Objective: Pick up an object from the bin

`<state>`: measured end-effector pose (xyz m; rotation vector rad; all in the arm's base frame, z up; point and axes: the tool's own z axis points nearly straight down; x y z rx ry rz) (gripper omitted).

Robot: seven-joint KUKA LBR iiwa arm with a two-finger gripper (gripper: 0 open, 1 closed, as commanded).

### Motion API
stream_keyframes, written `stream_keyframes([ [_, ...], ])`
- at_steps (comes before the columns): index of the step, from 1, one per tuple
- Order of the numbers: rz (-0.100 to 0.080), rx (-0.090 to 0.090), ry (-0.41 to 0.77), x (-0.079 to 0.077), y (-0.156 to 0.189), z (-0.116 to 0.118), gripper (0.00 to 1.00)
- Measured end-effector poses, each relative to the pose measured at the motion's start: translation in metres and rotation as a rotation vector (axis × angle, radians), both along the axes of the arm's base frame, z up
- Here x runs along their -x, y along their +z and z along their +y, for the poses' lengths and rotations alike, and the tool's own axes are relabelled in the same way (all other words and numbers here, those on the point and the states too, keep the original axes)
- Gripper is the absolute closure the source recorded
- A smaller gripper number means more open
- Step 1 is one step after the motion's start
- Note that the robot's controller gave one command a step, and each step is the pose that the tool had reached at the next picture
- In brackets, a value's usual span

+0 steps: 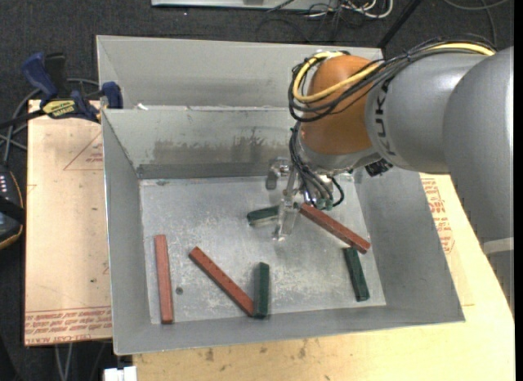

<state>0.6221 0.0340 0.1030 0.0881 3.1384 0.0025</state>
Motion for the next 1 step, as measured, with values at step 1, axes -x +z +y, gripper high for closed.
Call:
stream_keyframes([
  [1, 0.003, 0.001, 0.05, 0.0008, -0.0347, -0.0137, 0.0],
])
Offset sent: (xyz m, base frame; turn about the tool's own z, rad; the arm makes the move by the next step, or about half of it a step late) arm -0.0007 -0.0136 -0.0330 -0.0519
